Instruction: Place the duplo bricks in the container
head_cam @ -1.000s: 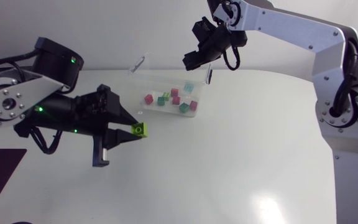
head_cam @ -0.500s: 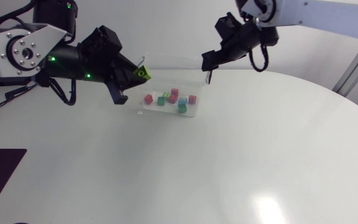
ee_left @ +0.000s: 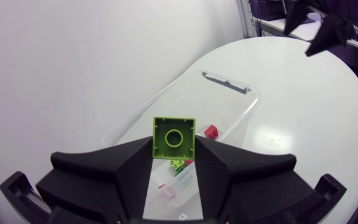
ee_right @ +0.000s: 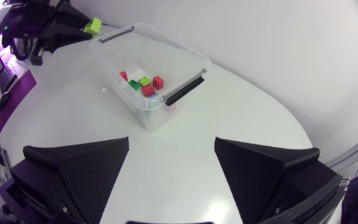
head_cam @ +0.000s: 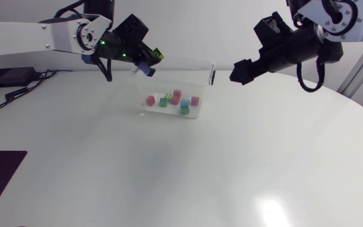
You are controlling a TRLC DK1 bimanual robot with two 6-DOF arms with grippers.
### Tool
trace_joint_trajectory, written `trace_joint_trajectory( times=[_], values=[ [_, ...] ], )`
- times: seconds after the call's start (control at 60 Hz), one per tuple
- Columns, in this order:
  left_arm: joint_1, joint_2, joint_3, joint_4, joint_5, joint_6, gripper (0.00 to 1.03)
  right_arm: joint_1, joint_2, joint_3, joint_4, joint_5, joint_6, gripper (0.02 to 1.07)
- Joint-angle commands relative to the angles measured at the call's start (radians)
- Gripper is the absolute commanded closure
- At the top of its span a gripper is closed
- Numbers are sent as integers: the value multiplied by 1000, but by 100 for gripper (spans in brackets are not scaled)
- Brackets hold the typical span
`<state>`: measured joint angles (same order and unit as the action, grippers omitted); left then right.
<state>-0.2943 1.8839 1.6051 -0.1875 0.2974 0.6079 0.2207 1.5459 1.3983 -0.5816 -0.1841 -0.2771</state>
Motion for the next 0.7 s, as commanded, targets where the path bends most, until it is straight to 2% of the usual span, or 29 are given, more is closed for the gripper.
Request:
trace_joint_trajectory(
  times=[0.0, 0.25, 0.333, 0.4, 0.417, 0.433, 0.467, 0.517, 0.6, 0.683],
  values=[
    [12, 90, 108, 8, -17, -45, 78, 11, -52, -79, 19, -3, -17, 7],
    [34, 281, 329, -20, -72, -89, 75, -1, -171, -220, 62, 0, -16, 7],
    [43, 325, 388, -50, -78, -105, 69, -1, -199, -242, 51, 0, -24, 7],
    [44, 342, 404, -67, -78, -109, 55, 0, -213, -252, 42, -2, -24, 7],
    [44, 346, 409, -78, -80, -109, 44, 3, -216, -255, 39, -3, -24, 7],
    [44, 348, 411, -81, -80, -109, 40, 3, -219, -259, 35, -3, -24, 7],
    [43, 351, 411, -98, -80, -111, 19, 5, -225, -265, 34, -3, -22, 7],
    [40, 351, 404, -110, -81, -112, 4, 5, -228, -269, 31, -2, -19, 7],
    [34, 353, 403, -158, -86, -108, 3, 2, -239, -274, 17, -2, -11, 7],
    [32, 337, 375, -167, -124, -106, 3, 2, -241, -269, -9, -3, -5, 7]
  ],
)
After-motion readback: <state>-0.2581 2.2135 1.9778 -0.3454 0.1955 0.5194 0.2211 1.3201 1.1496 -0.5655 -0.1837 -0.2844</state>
